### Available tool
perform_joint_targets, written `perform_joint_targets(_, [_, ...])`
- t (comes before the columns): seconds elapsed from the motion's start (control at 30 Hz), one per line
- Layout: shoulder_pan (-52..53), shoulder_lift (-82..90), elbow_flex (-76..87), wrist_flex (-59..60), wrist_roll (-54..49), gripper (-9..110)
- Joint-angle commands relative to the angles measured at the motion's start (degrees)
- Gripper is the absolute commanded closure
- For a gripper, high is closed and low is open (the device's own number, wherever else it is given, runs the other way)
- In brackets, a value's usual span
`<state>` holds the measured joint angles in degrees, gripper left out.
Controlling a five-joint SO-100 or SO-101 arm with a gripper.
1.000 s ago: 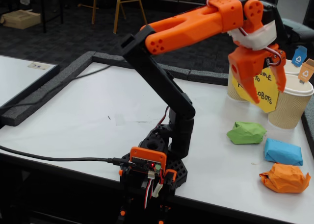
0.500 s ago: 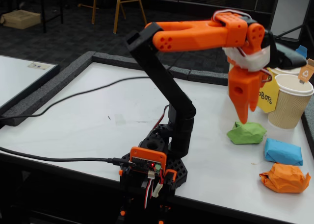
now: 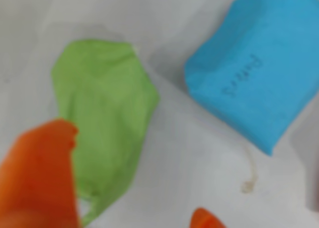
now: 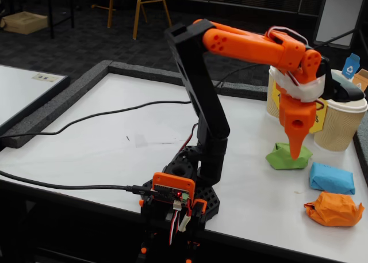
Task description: Sort rubbish by color.
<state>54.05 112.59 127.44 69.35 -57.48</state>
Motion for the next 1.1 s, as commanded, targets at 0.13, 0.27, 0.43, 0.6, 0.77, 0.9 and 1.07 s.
perform_joint_targets(0.13, [-5.2,-5.0,-8.7,-1.8,-2.1,79])
perform_joint_targets(0.27, [-5.1,-9.8,-11.4,-4.2,-4.3,82])
perform_joint_targets(0.43, [-5.1,-16.1,-17.1,-4.3,-4.3,82])
perform_joint_targets(0.6, [-5.1,-19.2,-17.7,-7.6,-4.2,88])
perform_joint_targets(0.77, [-5.3,-19.2,-17.1,-9.4,-3.7,101])
perform_joint_targets(0.9, [-6.2,-18.3,-17.9,-8.0,-3.5,101])
perform_joint_targets(1.07, [-6.8,-12.3,-22.3,0.9,-3.5,101])
